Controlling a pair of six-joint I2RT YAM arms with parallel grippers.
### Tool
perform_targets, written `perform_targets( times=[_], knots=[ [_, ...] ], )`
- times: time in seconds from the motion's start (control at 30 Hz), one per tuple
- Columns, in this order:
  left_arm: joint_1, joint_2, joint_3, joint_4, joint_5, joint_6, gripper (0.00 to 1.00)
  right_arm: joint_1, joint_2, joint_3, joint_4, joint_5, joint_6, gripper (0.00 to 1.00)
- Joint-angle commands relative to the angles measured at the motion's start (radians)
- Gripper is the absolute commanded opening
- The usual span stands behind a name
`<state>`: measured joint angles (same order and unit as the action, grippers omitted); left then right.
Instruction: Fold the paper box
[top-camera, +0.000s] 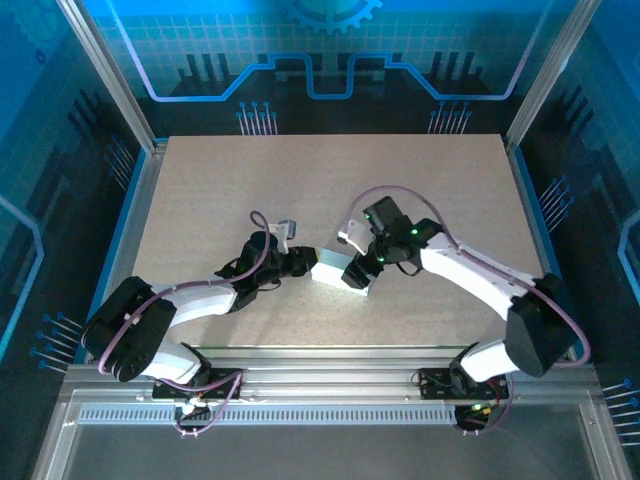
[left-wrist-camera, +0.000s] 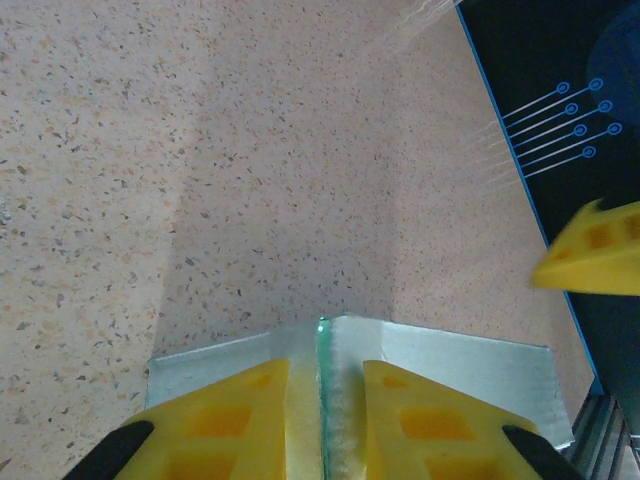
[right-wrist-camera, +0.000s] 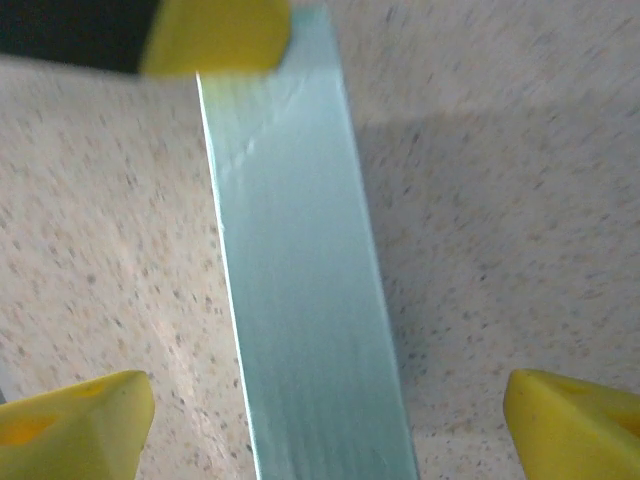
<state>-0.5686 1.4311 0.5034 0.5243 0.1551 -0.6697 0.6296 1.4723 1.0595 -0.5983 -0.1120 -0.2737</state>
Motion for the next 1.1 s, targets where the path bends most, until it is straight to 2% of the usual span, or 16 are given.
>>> perform_targets(
  times=[0.0,0.17,0.3,0.47,0.6,0.77,1.0,1.07],
  knots=[
    [-0.014,0.053,-0.050,-0.307,0.010,0.048,0.22,0.026,0.059,0.051,-0.071,0.038,-0.080,0.92],
    [-0.014,0.047,-0.054,-0.309,0.010,0.051,0.22,0.031,0.132,0.078,-0.091,0.043,-0.100,0.86],
    [-0.013,0.029,-0.051,-0.316,0.008,0.060,0.23,0.036,0.143,0.091,-0.111,0.047,-0.111,0.70],
    [-0.014,0.023,-0.039,-0.326,0.009,0.069,0.25,0.044,0.143,0.096,-0.132,0.055,-0.113,0.46],
    [-0.013,0.020,-0.029,-0.331,0.013,0.077,0.29,0.050,0.145,0.099,-0.142,0.065,-0.113,0.41],
    [-0.014,-0.014,-0.016,-0.334,0.014,0.094,0.50,0.049,0.134,0.103,-0.136,0.102,-0.108,0.39],
    [-0.008,-0.213,0.007,-0.341,-0.059,0.129,0.95,0.012,0.095,0.099,-0.125,0.179,-0.095,0.35],
    [0.004,-0.259,0.014,-0.352,-0.080,0.130,0.99,0.001,0.084,0.099,-0.105,0.235,-0.091,0.35]
  ],
)
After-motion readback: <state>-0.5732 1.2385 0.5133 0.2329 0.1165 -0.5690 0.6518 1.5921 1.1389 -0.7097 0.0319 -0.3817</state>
